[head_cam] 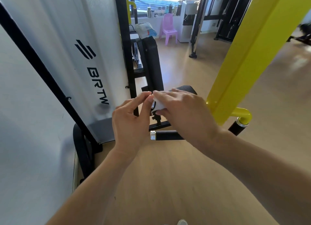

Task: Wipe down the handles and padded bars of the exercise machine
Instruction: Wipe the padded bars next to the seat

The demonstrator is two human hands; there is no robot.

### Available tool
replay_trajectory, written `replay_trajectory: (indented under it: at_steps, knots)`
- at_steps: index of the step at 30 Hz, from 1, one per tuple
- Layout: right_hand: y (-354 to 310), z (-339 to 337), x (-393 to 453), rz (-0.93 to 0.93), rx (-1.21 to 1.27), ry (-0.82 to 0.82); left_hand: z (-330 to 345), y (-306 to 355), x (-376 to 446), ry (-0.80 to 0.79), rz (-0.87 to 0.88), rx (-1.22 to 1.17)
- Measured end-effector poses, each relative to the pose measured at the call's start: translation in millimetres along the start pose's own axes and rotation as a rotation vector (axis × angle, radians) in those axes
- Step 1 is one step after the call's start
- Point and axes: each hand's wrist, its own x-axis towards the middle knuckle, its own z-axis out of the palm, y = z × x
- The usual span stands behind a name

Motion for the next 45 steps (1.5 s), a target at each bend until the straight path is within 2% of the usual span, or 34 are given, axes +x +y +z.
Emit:
replay_trajectory:
  at_steps: [2, 4, 6, 7, 9, 10, 12, 14, 15, 17, 19, 20, 22, 26, 27, 32, 34, 38, 42, 45]
  knots:
    - [1, 1, -2, 0.002, 0.072, -0.038, -2, 0, 0, -0.007, 0.012, 0.011]
    - [13, -8, -11, 0.072, 0.019, -0.119, -1, 1, -3, -0.009, -0.022, 0.005]
    - [23, -17, -24, 0.043, -0.195, -0.043, 2, 2, -5, -0.004, -0.065, -0.002]
    - [25, -20, -31, 0.007, -0.210, 0.056, 3, 1, -6, -0.002, -0.084, -0.024]
    - [19, -23, -46, -0.092, 0.004, 0.189, 5, 0, -10, 0.001, -0.140, -0.113]
    - [13, -23, -51, -0.108, 0.193, 0.148, 5, -1, -11, 0.004, -0.165, -0.143]
    - [1, -16, -60, -0.002, 0.486, -0.075, 2, -4, -17, 0.001, -0.204, -0.150]
    - [0, 6, -65, 0.194, 0.555, -0.287, -2, -15, -25, -0.032, -0.250, -0.156]
    - [2, 21, -65, 0.293, 0.563, -0.307, -4, -24, -30, -0.062, -0.277, -0.149]
    - [10, 44, -62, 0.473, 0.627, -0.172, -6, -41, -42, -0.134, -0.334, -0.101]
    - [13, 58, -53, 0.554, 0.629, 0.002, -4, -56, -54, -0.194, -0.381, -0.055]
    - [14, 67, -50, 0.515, 0.517, 0.027, -3, -62, -59, -0.212, -0.409, -0.051]
    - [13, 89, -50, 0.408, 0.337, -0.035, 1, -69, -65, -0.237, -0.461, -0.075]
    - [0, 115, -73, 0.233, 0.306, -0.396, 6, -80, -63, -0.275, -0.499, -0.117]
    - [-1, 116, -80, 0.189, 0.271, -0.431, 7, -81, -63, -0.282, -0.500, -0.117]
    - [8, 110, -82, 0.156, 0.331, -0.292, 14, -88, -67, -0.282, -0.444, -0.038]
    - [15, 104, -76, 0.168, 0.348, -0.302, 14, -89, -68, -0.283, -0.442, -0.023]
    - [28, 92, -72, 0.185, 0.222, -0.370, 14, -89, -67, -0.283, -0.438, -0.018]
    - [10, 100, -69, 0.070, 0.229, -0.255, 13, -89, -68, -0.265, -0.413, -0.013]
    - [-6, 107, -64, 0.034, 0.304, -0.237, 11, -90, -69, -0.286, -0.368, 0.007]
